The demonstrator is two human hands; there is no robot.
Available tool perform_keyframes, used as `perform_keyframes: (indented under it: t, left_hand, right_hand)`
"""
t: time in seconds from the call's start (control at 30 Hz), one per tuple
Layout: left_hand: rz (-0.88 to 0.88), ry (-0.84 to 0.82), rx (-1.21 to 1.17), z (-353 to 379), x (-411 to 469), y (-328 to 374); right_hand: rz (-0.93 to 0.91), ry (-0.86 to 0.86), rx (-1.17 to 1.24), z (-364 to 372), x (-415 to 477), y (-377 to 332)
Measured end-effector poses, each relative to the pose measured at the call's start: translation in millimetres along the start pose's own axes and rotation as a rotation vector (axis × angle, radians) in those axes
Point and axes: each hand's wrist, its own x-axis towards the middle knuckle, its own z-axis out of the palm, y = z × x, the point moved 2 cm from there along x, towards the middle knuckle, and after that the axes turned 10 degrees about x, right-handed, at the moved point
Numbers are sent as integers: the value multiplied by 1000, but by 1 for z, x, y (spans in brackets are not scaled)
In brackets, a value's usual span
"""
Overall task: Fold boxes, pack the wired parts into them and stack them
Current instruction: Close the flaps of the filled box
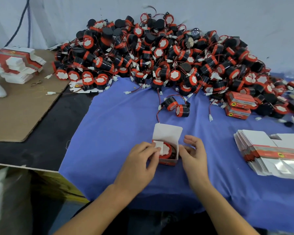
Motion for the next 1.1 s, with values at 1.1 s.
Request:
perform_keyframes:
  t: [1.1]
  left_hand:
    - [120,-318,48,-15,16,-21]
  right_hand:
    - [-376,-505,-350,-11,-12,12]
